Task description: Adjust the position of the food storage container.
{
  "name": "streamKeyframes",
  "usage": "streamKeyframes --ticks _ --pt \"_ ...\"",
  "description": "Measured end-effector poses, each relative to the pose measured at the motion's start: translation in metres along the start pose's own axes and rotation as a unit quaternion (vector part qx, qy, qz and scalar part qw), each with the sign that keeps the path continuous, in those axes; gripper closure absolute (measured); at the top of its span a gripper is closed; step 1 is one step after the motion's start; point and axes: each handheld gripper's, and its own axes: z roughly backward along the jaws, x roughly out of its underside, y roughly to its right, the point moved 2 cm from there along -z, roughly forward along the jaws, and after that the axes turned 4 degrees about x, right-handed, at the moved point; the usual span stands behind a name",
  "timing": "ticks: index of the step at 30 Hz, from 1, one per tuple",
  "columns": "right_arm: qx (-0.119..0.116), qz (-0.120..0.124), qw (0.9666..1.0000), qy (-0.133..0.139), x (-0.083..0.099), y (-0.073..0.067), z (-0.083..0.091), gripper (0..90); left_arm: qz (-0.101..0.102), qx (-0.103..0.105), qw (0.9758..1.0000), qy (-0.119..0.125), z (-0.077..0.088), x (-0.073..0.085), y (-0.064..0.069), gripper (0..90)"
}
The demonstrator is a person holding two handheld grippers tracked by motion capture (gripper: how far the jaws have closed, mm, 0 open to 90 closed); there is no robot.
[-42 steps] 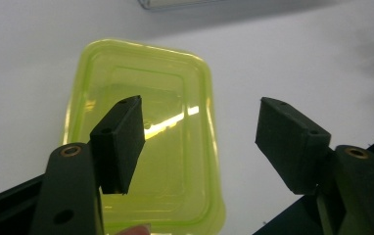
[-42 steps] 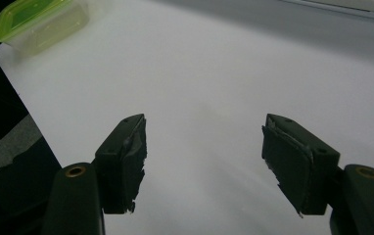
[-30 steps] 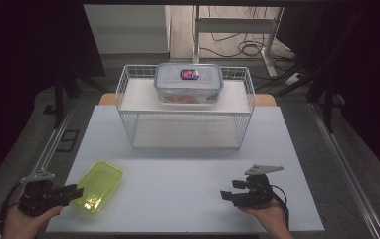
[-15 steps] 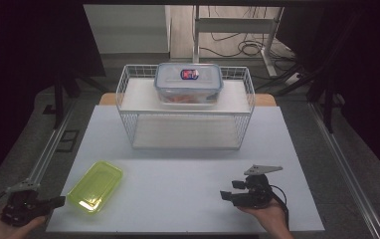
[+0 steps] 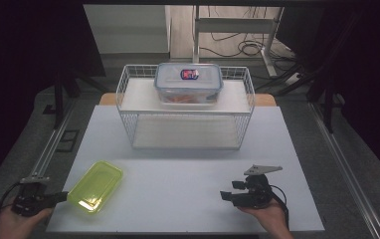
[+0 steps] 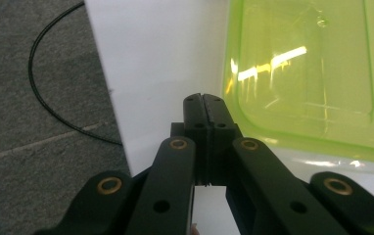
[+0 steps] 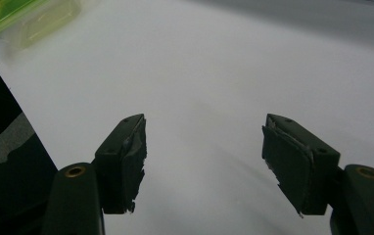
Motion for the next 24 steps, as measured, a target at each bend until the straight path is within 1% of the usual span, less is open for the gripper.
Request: streamKeyframes --ticks 4,8,9,10,11,12,16,17,18,23,24 --pt "0.001 -0.002 1.0 0.002 0.0 0.001 0.001 32.8 -0.011 0.019 0.9998 -0.004 -0.004 -0.003 0.012 90.0" --pt "0.0 -0.001 1.0 0.002 0.0 0.0 0.001 32.8 -0.024 0.041 0.9988 -0.012 -0.011 -0.004 0.03 90.0" --pt "0.0 0.0 1.0 0.002 0.0 0.0 0.001 32.8 -0.03 0.05 0.9982 -0.018 -0.015 -0.004 0.038 90.0" --pt "0.0 0.0 1.0 0.002 0.0 0.0 0.001 32.8 -0.03 0.05 0.9982 -0.018 -0.015 -0.004 0.038 90.0" --pt "0.0 0.0 1.0 0.001 0.0 0.0 0.001 32.7 -0.033 0.061 0.9974 -0.021 -0.018 -0.004 0.045 90.0" --pt "0.0 0.0 1.0 0.001 0.0 0.0 0.001 32.7 -0.033 0.061 0.9974 -0.021 -0.018 -0.004 0.045 90.0" --pt "0.0 0.0 1.0 0.003 0.0 0.0 0.001 32.8 -0.035 0.077 0.9961 -0.026 -0.023 -0.005 0.058 90.0" --pt "-0.001 -0.001 1.0 0.003 -0.001 0.0 0.002 32.8 -0.036 0.083 0.9955 -0.027 -0.025 -0.006 0.063 90.0" --pt "-0.001 -0.001 1.0 0.003 -0.001 0.0 0.002 32.8 -0.036 0.083 0.9955 -0.027 -0.025 -0.006 0.063 90.0" --pt "0.0 0.0 1.0 0.002 0.0 0.0 0.001 32.7 -0.04 0.095 0.9943 -0.027 -0.029 -0.008 0.076 90.0" --pt "0.0 0.0 1.0 0.002 0.0 0.0 0.002 32.7 -0.044 0.1 0.9936 -0.029 -0.031 -0.008 0.081 90.0"
